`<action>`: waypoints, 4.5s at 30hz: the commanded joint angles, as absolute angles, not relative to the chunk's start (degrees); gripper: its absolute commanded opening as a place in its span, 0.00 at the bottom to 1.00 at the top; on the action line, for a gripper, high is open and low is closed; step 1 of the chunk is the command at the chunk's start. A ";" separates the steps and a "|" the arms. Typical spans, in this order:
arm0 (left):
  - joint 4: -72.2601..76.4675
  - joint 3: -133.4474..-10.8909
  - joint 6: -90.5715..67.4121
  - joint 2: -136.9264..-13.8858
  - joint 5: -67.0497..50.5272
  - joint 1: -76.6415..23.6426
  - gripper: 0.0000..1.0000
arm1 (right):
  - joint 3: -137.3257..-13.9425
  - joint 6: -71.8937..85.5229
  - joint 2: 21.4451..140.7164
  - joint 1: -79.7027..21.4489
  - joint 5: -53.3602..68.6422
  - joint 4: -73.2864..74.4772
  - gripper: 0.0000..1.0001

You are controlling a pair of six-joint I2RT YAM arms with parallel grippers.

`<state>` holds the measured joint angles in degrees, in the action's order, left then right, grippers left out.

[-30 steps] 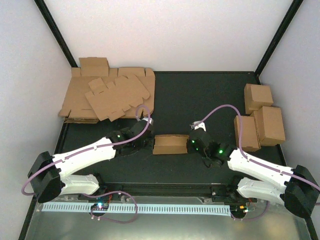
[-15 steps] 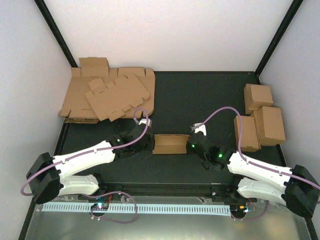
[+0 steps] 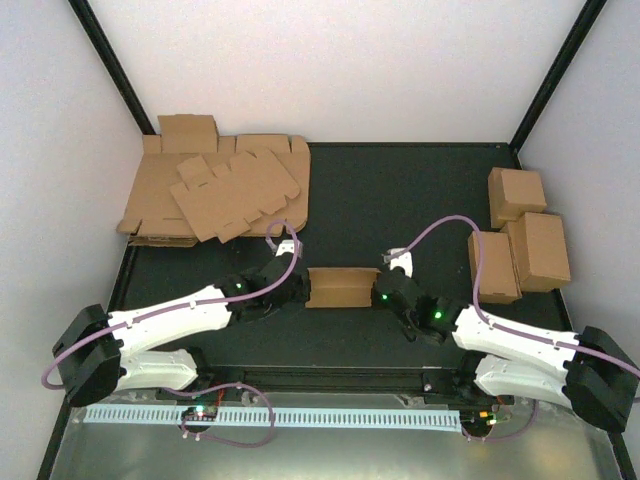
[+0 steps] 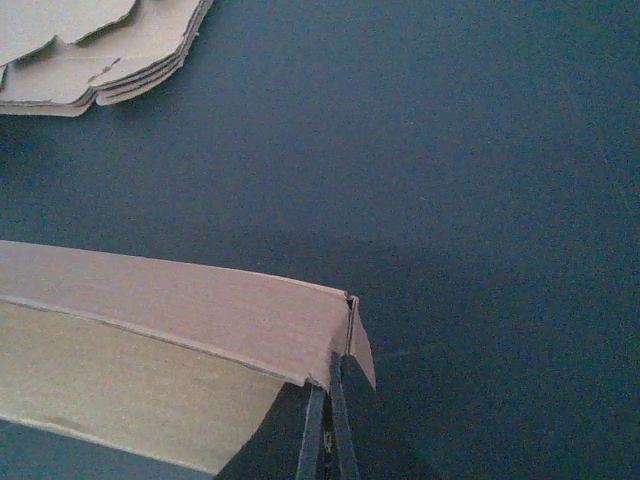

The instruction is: Fold the paper box

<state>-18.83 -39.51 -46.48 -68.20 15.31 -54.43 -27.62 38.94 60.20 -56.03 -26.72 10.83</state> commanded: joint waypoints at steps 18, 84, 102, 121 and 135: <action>-25.23 -39.49 -47.14 -65.71 11.72 -57.04 0.24 | -24.44 37.70 51.79 -58.18 -18.86 19.45 0.28; -0.14 -36.46 -38.79 -69.94 -50.61 -26.18 0.02 | -22.68 46.47 54.07 -21.35 48.72 -2.66 0.02; 10.60 -28.55 -39.81 -77.88 -51.81 -26.19 0.02 | -16.12 45.57 60.19 -21.33 47.99 -8.92 0.02; 7.82 -29.32 -39.04 -76.75 -51.20 -26.15 0.06 | -18.40 42.61 59.85 -21.29 48.12 -5.66 0.02; 1.38 -36.40 -36.02 -75.53 -48.01 -25.58 0.13 | -21.51 39.16 59.29 -17.75 49.46 -1.02 0.02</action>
